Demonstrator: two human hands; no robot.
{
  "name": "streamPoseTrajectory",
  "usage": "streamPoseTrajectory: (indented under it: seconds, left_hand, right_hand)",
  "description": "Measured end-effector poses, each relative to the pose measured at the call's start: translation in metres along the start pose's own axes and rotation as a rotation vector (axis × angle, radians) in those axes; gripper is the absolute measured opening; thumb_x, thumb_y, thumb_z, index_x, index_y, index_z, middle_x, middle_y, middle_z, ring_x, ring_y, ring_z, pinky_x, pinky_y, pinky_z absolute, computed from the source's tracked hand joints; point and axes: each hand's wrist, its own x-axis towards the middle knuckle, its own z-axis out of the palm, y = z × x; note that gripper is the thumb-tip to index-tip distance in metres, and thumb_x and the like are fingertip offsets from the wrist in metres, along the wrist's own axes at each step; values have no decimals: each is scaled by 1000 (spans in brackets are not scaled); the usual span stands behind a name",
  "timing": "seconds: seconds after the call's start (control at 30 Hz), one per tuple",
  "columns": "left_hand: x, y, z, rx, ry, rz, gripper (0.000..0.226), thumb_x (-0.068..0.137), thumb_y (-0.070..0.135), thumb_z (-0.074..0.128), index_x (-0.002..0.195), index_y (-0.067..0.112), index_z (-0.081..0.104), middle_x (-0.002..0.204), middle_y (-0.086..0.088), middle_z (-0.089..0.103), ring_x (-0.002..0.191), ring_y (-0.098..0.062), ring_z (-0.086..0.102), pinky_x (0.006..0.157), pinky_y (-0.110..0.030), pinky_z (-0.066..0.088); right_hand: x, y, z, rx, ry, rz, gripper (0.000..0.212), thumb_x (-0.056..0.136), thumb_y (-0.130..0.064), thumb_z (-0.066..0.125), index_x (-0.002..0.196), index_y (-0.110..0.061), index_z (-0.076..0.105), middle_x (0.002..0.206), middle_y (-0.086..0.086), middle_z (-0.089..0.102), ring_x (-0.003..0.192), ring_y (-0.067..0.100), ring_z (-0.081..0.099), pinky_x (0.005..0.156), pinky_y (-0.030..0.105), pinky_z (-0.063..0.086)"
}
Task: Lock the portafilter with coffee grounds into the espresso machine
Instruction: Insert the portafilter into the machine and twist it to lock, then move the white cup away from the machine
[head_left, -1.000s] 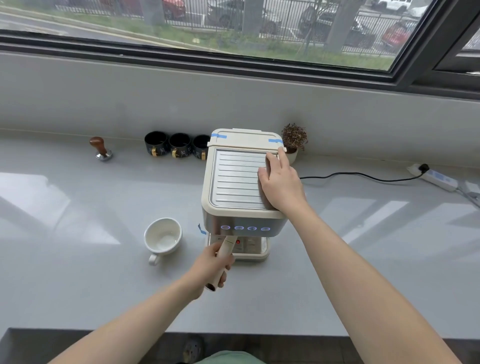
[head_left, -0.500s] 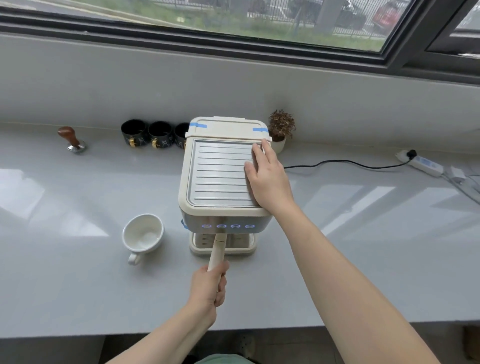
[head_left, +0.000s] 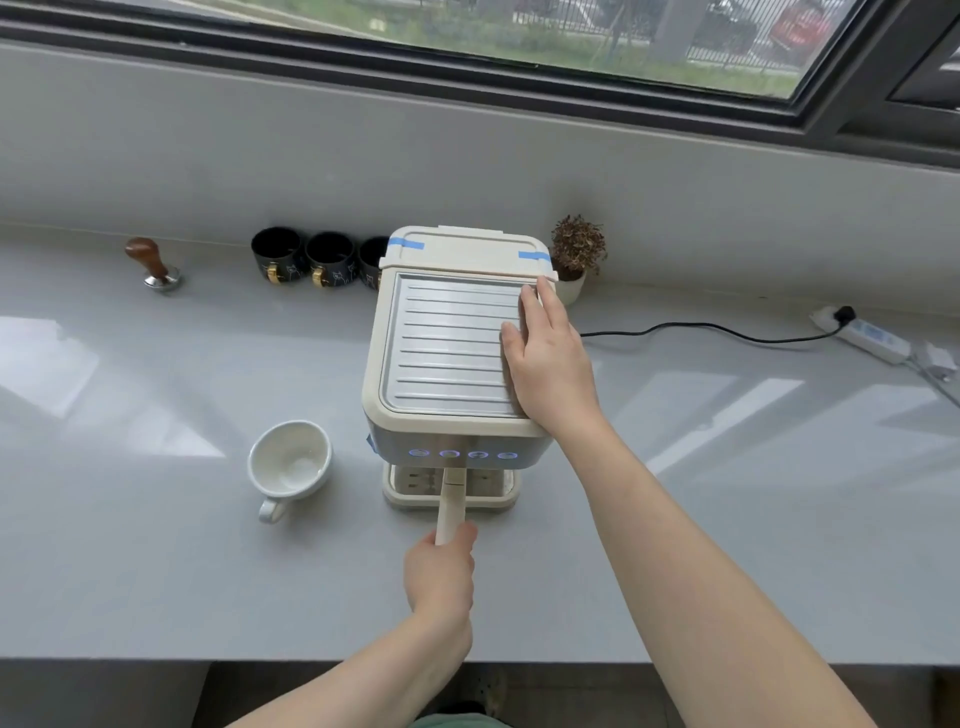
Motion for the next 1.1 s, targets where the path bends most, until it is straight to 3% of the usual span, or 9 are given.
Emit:
streamPoseTrajectory:
  seconds: [0.13,0.3,0.4,0.53,0.6,0.67,0.77,0.93,1.1]
  left_hand:
    - [0,5,-12,85,-146,55,25,87,23,57,70,12,42,52,-2,34,39,-16,25,39,-24,18]
    - [8,21,-55,396,-465,215,37,96,45,42,95,11,55,67,-7,60,52,-21,59,37,-23,35]
    - [29,28,-92,397,-343,263,36,97,40,41,90,10,58,77,-8,63,63,-19,60,43,-27,43]
    - [75,37,-150,368,165,368,22,94,33,45,99,12,47,88,-10,57,71,-27,57,55,-38,50]
    - [93,41,-170,316,268,303,27,92,35,45,110,15,39,93,-12,55,77,-32,58,56,-38,52]
    - [106,42,-175,258,195,186,30,93,39,44,116,20,37,95,-13,55,74,-31,57,54,-35,50]
    - [118,41,-173,137,49,55,33,95,46,40,105,17,52,90,-11,58,65,-24,56,52,-31,49]
    - [121,37,-174,123,-34,150,32,99,38,37,76,19,49,88,-8,56,60,-17,52,45,-22,36]
    - [109,33,-175,221,-43,251,32,99,34,37,78,15,50,85,-10,60,60,-17,47,48,-24,28]
  right_hand:
    - [1,1,-2,4,0,2,55,99,-36,32,150,-18,23,161,-6,10,144,21,22,115,33,22]
    - [3,2,-3,12,-8,-2,55,98,-35,34,149,-16,25,161,-4,12,144,23,22,114,34,22]
    - [2,2,-2,19,-10,-4,55,98,-35,35,149,-17,25,161,-4,12,143,22,23,114,35,23]
    - [3,4,-3,54,4,-1,55,97,-35,38,148,-17,29,160,-6,15,143,20,24,113,33,24]
    - [3,5,-3,68,13,-8,55,97,-34,40,147,-16,31,160,-5,16,143,19,25,113,32,24]
    - [4,4,-3,69,16,-10,54,97,-34,40,147,-15,31,160,-4,17,143,19,25,113,33,24]
    - [3,2,-2,59,10,-6,54,96,-34,41,146,-15,32,160,-3,17,143,21,26,113,34,24]
    - [3,2,-2,49,2,-2,54,96,-34,40,146,-16,32,160,-3,17,142,23,27,113,35,24]
    - [2,2,-3,56,-9,1,54,97,-34,40,147,-16,32,160,-2,17,143,22,26,113,34,24]
